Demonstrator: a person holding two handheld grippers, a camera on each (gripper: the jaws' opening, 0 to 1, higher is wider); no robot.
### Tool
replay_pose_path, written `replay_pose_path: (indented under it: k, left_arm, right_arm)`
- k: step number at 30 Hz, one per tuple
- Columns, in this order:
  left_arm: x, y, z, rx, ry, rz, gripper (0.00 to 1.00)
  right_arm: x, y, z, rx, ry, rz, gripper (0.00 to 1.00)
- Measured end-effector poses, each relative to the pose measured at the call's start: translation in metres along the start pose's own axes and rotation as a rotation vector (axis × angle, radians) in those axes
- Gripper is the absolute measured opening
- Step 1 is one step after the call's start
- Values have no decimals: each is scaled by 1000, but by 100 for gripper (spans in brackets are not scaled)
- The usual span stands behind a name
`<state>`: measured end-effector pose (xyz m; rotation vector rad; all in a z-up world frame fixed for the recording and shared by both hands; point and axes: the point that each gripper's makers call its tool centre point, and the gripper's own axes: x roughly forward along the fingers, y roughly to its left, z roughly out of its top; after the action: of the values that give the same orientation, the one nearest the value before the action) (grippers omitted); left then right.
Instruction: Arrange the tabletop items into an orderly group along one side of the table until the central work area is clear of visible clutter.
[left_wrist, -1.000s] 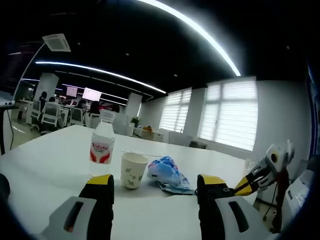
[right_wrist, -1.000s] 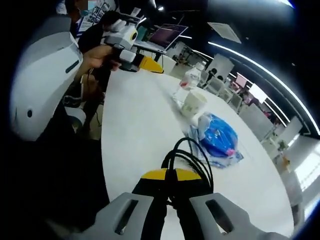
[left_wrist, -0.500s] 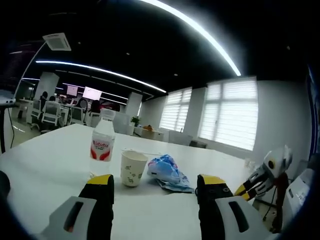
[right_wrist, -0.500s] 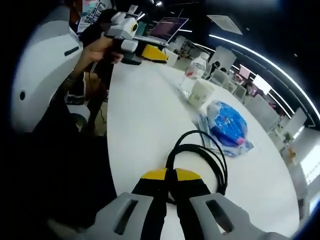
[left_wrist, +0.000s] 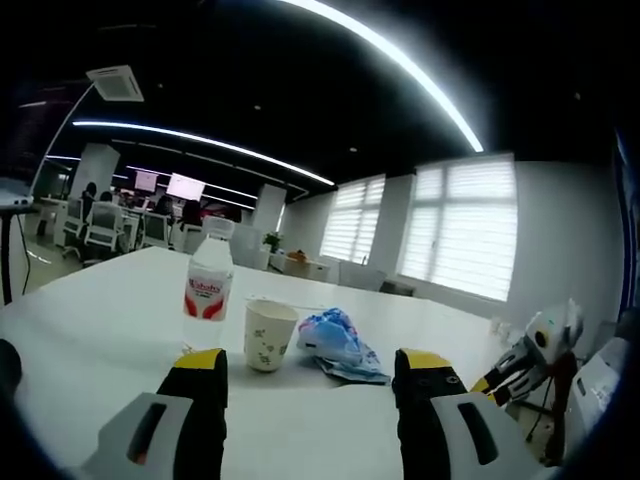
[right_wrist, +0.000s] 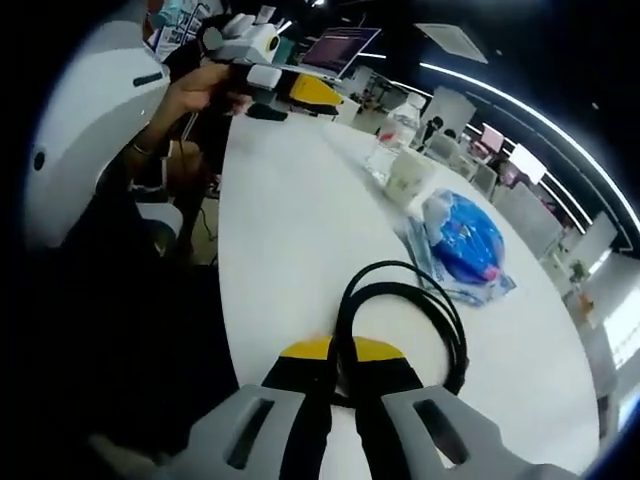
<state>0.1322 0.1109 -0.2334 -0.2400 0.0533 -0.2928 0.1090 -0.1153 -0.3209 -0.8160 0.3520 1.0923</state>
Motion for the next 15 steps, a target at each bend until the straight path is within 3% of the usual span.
replay_pose_path:
  k: [7,15]
  left_arm:
    - [0,1,-1,-8,0,5,67]
    - [-1,3,-1,-13,-2,9,68]
  right_arm:
    - [-1,-1,1,30,-12,-1,6]
    - [-5,-3,8,64,-48,-15,19]
